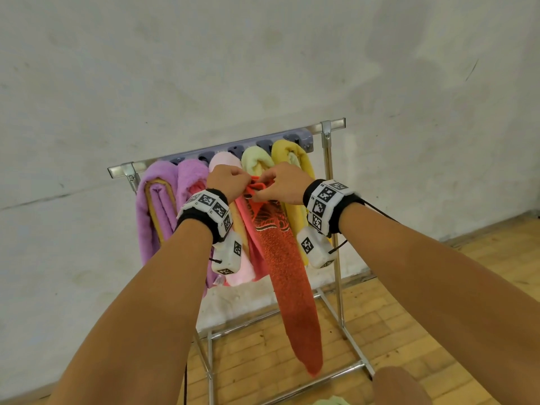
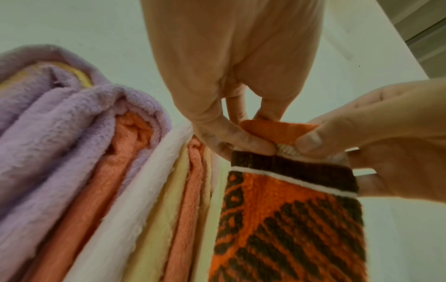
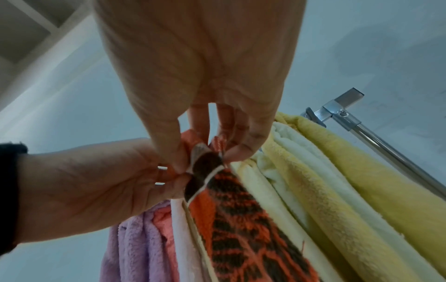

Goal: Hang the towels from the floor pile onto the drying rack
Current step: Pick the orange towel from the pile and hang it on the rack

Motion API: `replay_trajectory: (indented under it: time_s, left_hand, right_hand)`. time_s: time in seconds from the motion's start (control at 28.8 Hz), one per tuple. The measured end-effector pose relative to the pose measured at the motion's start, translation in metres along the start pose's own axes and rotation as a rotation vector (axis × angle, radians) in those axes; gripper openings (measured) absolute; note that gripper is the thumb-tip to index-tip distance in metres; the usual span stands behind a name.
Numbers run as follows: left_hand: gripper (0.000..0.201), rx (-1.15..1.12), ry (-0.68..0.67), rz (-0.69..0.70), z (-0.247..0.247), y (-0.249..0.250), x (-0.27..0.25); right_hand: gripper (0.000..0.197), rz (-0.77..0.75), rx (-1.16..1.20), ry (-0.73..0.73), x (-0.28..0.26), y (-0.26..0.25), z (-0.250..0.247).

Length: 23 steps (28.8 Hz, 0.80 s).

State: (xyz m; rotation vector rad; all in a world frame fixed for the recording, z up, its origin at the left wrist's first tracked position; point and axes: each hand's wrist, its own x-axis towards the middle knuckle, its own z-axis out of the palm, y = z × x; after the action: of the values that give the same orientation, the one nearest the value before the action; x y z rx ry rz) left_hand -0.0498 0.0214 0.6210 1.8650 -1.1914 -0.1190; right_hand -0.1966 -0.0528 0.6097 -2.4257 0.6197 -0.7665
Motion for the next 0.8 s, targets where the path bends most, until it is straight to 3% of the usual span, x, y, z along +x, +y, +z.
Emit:
replay_trajectory:
  time_s: [0.14,0.24,0.38,0.52,0.69,0.8]
  left_hand:
    - [0.017,-0.063,-0.02,-0.006,0.001,0.0,0.001]
    - [0.018,-0.158,-0.044,-0.014,0.003,0.007,0.001]
    - [0.012,-0.507,-0.101,-0.122,0.009,0.013,-0.007]
    - [0.015,-0.576,-0.185,-0.008,0.013,0.013,-0.01]
    - [0.015,-0.612,-0.129,0.09,0.014,0.014,-0.005]
    - [0.012,-0.728,-0.063,0.099,0.014,0.021,-0.002]
  right_hand:
    - [0.028,-0.002,0.098,0.113,0.002,0.0,-0.004]
    - [0.017,0.037,0.261,0.191,0.001,0.0,-0.009]
    - [0.016,0.06,0.406,0.258,0.0,0.004,-0.014]
    - [0.015,0.047,0.565,0.286,0.0,0.01,-0.02]
    - [0.031,0.104,0.692,0.239,-0.002,0.018,-0.024]
    - [0.028,0.154,0.805,0.14,-0.011,0.021,-0.025]
